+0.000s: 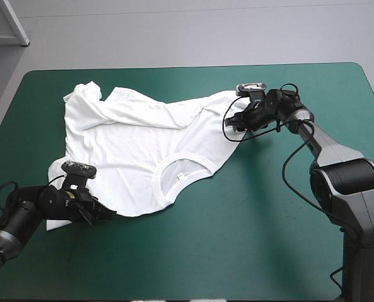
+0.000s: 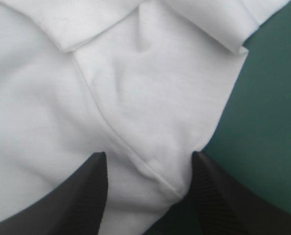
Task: Fold the cloth
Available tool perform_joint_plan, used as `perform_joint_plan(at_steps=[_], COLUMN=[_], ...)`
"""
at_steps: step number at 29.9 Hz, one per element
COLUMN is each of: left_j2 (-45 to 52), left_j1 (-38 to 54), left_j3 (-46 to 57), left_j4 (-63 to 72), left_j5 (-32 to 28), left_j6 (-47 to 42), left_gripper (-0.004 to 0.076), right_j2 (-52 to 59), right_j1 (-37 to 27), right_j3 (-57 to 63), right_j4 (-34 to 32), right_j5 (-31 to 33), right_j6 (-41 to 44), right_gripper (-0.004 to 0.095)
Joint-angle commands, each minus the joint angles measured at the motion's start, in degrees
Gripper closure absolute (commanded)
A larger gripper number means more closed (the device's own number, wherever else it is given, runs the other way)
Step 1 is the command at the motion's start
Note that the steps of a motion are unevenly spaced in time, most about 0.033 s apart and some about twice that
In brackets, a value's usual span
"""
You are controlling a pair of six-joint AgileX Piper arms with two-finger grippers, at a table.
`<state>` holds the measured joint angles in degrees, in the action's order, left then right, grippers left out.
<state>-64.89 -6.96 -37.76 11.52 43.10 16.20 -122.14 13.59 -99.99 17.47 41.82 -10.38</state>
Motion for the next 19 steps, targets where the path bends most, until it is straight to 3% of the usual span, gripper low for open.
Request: perform_joint_plan(at_steps=[1,5,13,19], left_j2=[1.2,1.2,1.2,1.2], left_j1=[-0.2,-0.2,-0.2,-0.2], left_j3=[-1.7,-1.7,-1.8,-10.2], left_j4=[0.8,0.8,0.8,0.2], left_j5=[-2.8,-4.8,-9.2,-7.4], left_j6=[-0.7,-0.7,-0.7,0.7], left_gripper=[0.0705,0.0704,0.0705,0.0705], right_j2=[1.2,1.1,3.4,11.2], right_j1=[1.5,2.1,2.1,2.1], right_j3=[-0.9,-1.0,-1.0,-1.1], right_j4=[1.3,2.0,1.9,1.8], right_j5=[0.5,-0.6,-1.5,-4.5], right_j6=[-0.4,-0.4,0.3,0.3], right_gripper=[0.0585,0.093,0.0925,0.0925])
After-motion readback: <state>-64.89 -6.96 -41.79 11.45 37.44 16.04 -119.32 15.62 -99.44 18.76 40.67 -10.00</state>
